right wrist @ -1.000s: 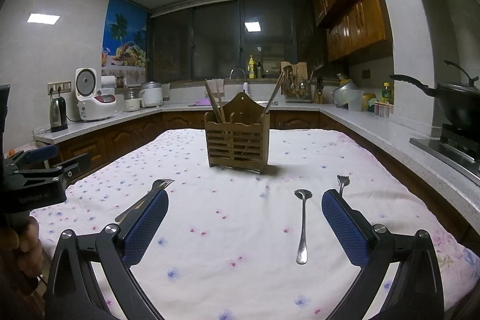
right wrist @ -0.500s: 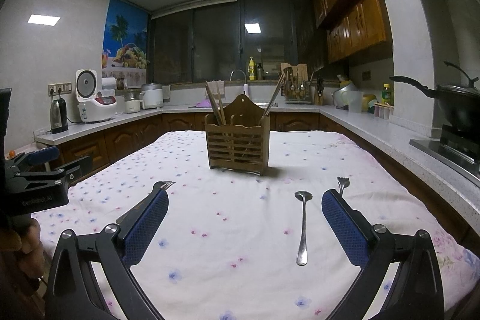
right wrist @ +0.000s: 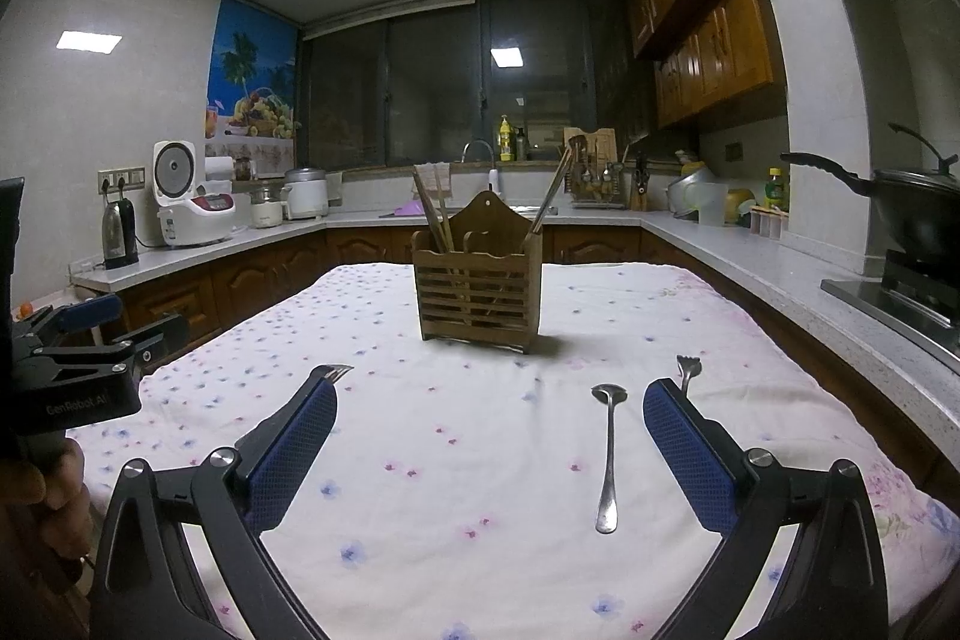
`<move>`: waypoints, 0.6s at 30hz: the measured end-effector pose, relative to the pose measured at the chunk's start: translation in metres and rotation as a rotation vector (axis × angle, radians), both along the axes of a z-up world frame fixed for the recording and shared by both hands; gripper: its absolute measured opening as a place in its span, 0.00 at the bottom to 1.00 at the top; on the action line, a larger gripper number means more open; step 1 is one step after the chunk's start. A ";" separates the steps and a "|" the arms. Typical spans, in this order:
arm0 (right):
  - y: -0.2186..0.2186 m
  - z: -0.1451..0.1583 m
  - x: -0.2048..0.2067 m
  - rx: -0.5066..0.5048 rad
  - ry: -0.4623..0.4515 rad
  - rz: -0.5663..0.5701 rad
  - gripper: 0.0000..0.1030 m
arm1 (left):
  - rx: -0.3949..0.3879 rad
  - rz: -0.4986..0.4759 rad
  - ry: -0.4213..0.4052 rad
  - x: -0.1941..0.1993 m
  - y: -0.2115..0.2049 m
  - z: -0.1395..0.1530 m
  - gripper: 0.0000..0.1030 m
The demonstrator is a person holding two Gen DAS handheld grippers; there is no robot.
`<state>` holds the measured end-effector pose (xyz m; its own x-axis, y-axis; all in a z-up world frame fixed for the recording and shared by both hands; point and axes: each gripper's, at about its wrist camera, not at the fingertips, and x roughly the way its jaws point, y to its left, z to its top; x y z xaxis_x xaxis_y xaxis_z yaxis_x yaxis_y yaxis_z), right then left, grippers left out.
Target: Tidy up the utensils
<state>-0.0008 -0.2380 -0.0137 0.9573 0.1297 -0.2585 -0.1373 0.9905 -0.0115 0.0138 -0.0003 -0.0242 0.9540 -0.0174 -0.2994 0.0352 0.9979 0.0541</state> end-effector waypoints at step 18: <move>0.000 -0.001 -0.001 0.001 -0.001 -0.002 1.00 | 0.000 -0.003 0.002 -0.001 -0.002 0.001 1.00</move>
<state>-0.0016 -0.2378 -0.0148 0.9577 0.1283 -0.2576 -0.1355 0.9907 -0.0102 0.0130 -0.0021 -0.0234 0.9534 -0.0207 -0.3012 0.0388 0.9978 0.0544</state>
